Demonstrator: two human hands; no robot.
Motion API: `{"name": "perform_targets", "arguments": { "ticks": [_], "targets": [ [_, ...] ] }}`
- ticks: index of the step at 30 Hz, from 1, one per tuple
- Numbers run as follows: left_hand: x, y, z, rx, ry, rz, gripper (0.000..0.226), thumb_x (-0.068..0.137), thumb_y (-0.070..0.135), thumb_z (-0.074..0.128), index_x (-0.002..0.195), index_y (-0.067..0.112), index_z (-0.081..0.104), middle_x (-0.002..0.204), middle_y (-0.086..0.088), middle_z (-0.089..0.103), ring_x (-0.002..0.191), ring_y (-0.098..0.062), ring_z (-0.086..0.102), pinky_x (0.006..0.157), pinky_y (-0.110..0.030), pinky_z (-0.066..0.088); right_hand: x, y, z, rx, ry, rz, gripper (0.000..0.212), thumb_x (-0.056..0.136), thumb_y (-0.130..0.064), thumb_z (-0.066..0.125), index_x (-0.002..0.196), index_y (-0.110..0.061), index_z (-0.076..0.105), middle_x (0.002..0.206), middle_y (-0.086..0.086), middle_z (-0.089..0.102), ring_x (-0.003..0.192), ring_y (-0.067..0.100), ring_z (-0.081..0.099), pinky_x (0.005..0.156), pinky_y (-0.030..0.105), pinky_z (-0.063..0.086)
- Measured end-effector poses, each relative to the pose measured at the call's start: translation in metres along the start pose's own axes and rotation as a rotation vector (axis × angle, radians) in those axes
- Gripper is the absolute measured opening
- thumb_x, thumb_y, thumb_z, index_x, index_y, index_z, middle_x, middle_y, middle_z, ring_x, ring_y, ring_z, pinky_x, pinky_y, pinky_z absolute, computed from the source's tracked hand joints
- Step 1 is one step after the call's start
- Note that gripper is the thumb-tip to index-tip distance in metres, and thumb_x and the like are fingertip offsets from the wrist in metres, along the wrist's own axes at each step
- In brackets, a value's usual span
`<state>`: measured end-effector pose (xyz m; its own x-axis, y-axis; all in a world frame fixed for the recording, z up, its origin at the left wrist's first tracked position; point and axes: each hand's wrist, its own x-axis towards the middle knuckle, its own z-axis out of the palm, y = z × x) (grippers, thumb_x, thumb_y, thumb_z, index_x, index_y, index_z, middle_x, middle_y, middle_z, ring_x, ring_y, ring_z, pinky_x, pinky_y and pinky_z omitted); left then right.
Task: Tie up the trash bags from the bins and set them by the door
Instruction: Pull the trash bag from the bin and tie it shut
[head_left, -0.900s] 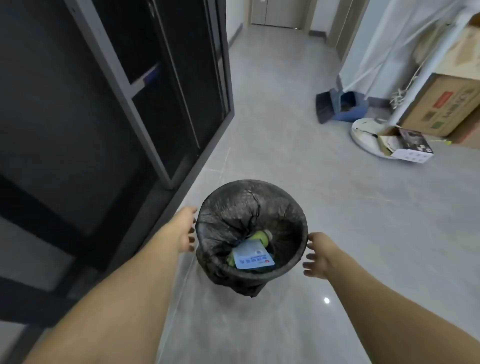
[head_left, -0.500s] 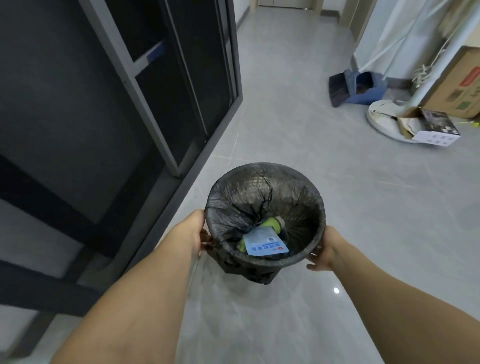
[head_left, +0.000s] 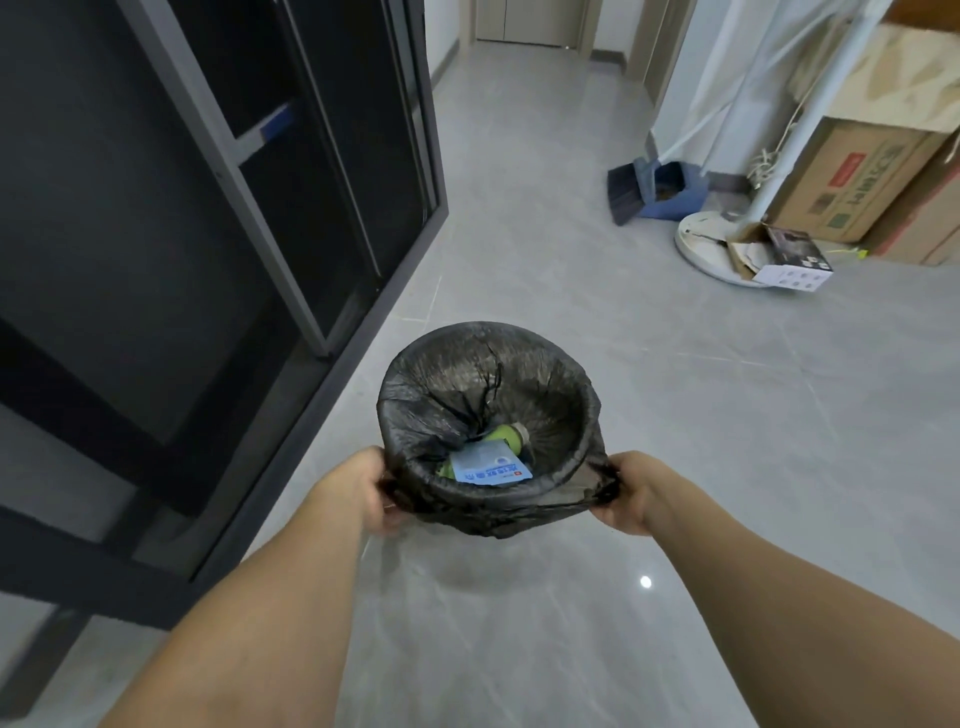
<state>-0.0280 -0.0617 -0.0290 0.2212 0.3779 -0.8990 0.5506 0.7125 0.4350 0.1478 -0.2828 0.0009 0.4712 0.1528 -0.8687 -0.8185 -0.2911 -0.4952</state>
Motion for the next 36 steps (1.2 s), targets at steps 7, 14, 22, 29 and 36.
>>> {"name": "perform_targets", "arguments": {
  "ticks": [7, 14, 22, 29, 36],
  "targets": [
    [-0.015, 0.013, -0.015, -0.181, -0.023, 0.05, 0.015, 0.089, 0.012, 0.048, 0.082, 0.012, 0.061, 0.08, -0.002, 0.064, 0.072, -0.02, 0.061, 0.063, -0.035, 0.049, -0.021, -0.011, 0.005, 0.161, -0.028, -0.007, 0.025, 0.092, 0.0, 0.04, 0.078, 0.004, 0.06, 0.065, 0.015, 0.068, 0.038, 0.026, 0.064, 0.03, 0.033, 0.048],
    [-0.061, 0.036, -0.023, -0.311, -0.032, 0.245, 0.018, 0.088, 0.016, 0.043, 0.075, 0.014, 0.056, 0.066, -0.003, 0.062, 0.063, -0.019, 0.057, 0.058, -0.034, 0.046, -0.042, -0.031, 0.014, 0.199, -0.037, -0.268, 0.021, 0.088, 0.001, 0.039, 0.082, 0.0, 0.059, 0.078, 0.014, 0.065, 0.065, 0.027, 0.063, 0.055, 0.037, 0.054],
    [-0.106, 0.069, 0.013, -0.305, -0.163, 0.362, 0.01, 0.085, 0.013, 0.049, 0.075, 0.012, 0.049, 0.074, -0.007, 0.054, 0.069, -0.024, 0.058, 0.063, -0.035, 0.053, -0.055, -0.056, 0.025, 0.093, -0.175, -0.385, 0.02, 0.093, 0.0, 0.039, 0.089, 0.004, 0.058, 0.077, 0.014, 0.06, 0.061, 0.021, 0.059, 0.056, 0.03, 0.054],
    [-0.112, 0.079, 0.022, -0.632, -0.253, 0.605, 0.017, 0.086, 0.009, 0.049, 0.069, 0.008, 0.052, 0.064, -0.007, 0.057, 0.061, -0.021, 0.059, 0.067, -0.036, 0.055, -0.059, -0.081, 0.025, 0.115, -0.161, -0.429, 0.016, 0.09, -0.01, 0.052, 0.078, -0.007, 0.061, 0.073, 0.01, 0.066, 0.06, 0.023, 0.064, 0.054, 0.03, 0.052],
    [-0.12, 0.098, 0.021, -0.421, -0.189, 0.439, 0.022, 0.083, 0.004, 0.039, 0.065, 0.009, 0.05, 0.063, -0.006, 0.052, 0.057, -0.021, 0.051, 0.065, -0.032, 0.049, -0.069, -0.1, 0.032, 0.173, -0.191, -0.712, 0.011, 0.09, -0.007, 0.052, 0.089, -0.011, 0.063, 0.081, 0.01, 0.063, 0.069, 0.022, 0.06, 0.066, 0.03, 0.049]
  ]
}}
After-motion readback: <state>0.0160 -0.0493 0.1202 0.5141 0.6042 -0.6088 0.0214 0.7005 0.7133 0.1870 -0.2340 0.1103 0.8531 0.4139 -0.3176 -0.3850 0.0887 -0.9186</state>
